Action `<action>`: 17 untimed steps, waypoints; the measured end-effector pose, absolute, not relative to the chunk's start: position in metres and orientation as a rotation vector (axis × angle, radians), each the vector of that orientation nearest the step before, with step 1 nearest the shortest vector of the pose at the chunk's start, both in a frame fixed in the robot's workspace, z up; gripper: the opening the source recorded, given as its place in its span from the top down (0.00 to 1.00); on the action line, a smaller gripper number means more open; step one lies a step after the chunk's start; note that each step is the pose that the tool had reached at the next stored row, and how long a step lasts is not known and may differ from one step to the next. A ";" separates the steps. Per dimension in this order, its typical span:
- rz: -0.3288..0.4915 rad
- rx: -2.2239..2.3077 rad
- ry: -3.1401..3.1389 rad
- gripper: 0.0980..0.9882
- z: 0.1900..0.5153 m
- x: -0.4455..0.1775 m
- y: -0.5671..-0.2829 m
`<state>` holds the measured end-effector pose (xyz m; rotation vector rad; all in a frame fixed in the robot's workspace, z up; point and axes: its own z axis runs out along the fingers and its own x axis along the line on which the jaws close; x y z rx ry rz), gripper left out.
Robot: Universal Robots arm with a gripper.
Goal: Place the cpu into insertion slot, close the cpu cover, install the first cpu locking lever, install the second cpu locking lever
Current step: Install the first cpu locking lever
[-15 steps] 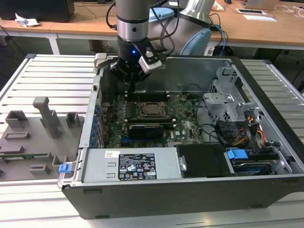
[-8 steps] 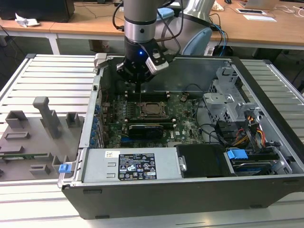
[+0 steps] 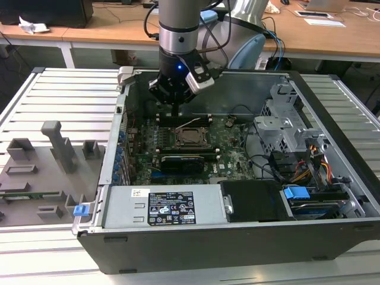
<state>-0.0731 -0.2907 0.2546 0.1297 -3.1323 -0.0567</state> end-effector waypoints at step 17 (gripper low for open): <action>-0.136 0.130 -3.132 0.99 0.236 -0.054 -0.291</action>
